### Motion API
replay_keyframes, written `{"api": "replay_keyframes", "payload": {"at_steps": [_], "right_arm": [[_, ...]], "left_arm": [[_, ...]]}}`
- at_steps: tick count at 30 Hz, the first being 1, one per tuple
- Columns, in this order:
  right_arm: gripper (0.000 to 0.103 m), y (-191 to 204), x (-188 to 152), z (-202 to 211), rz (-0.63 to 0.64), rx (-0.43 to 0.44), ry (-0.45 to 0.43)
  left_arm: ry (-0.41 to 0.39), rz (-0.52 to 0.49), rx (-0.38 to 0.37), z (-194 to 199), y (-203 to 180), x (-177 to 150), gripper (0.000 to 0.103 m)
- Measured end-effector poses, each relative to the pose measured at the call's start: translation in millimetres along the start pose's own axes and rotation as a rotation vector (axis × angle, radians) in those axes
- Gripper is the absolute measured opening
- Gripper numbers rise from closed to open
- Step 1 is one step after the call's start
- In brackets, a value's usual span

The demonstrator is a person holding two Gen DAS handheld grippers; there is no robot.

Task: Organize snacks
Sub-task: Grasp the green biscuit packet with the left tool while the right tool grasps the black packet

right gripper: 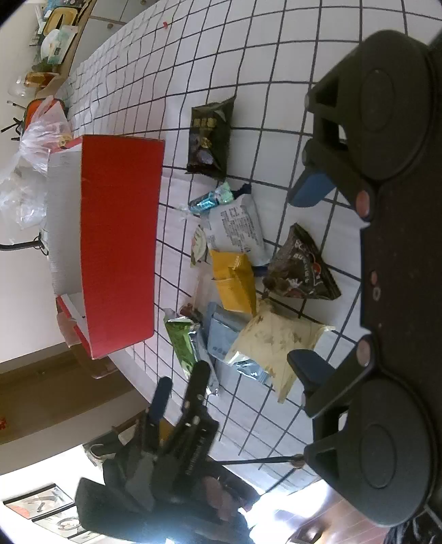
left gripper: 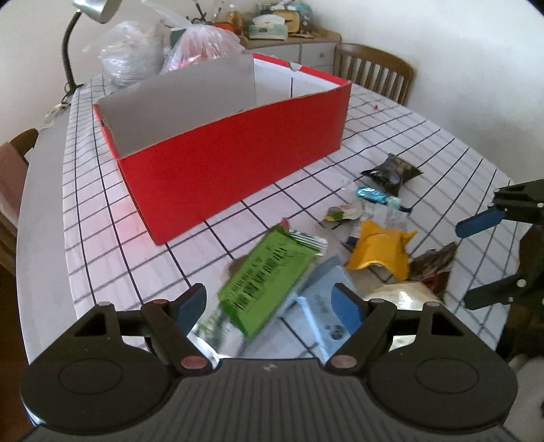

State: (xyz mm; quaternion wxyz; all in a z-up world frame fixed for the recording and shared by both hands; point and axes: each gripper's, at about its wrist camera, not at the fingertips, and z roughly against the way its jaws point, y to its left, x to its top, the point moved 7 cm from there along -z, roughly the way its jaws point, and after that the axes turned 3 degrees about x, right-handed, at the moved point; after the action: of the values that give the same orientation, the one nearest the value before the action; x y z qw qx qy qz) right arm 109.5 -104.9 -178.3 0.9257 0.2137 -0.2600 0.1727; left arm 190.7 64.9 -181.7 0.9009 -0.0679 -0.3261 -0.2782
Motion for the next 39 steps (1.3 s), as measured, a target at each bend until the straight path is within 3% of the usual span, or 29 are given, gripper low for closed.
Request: {"api": "replay_keyframes", "payload": {"at_steps": [6,15,23,29,32,39], "right_arm": [[0.08,-7.2,-0.6,-11.6,-0.007,-0.025,0.014],[0.075,-5.6,1.1,-21.4,0.027,-0.051,0.015],[0.054,-4.3,-2.0,-23.8,0.065,-0.095,0.001],[0.049,-1.3,-2.5,-22.8,0.092,-0.128,-0.026],[0.047,-0.9,-2.1,-21.3,0.08,-0.131,-0.041],[0.045,-7.2,-5.0,-14.6,0.026,-0.137,-0.085]], "left_arm": [[0.034,-0.05,-0.062,-16.5,8.9,5.5,0.08],[0.048,-0.004,-0.142,-39.7,16.5,2.7,0.08],[0.033,0.07,-0.161,-48.1,23.7,2.2,0.079],[0.025,0.119,-0.082,-44.3,28.4,-3.0,0.054],[0.022,0.149,-0.047,-41.1,27.9,-7.3,0.047],[-0.004,0.293,0.048,-32.8,36.3,-20.0,0.043]]}}
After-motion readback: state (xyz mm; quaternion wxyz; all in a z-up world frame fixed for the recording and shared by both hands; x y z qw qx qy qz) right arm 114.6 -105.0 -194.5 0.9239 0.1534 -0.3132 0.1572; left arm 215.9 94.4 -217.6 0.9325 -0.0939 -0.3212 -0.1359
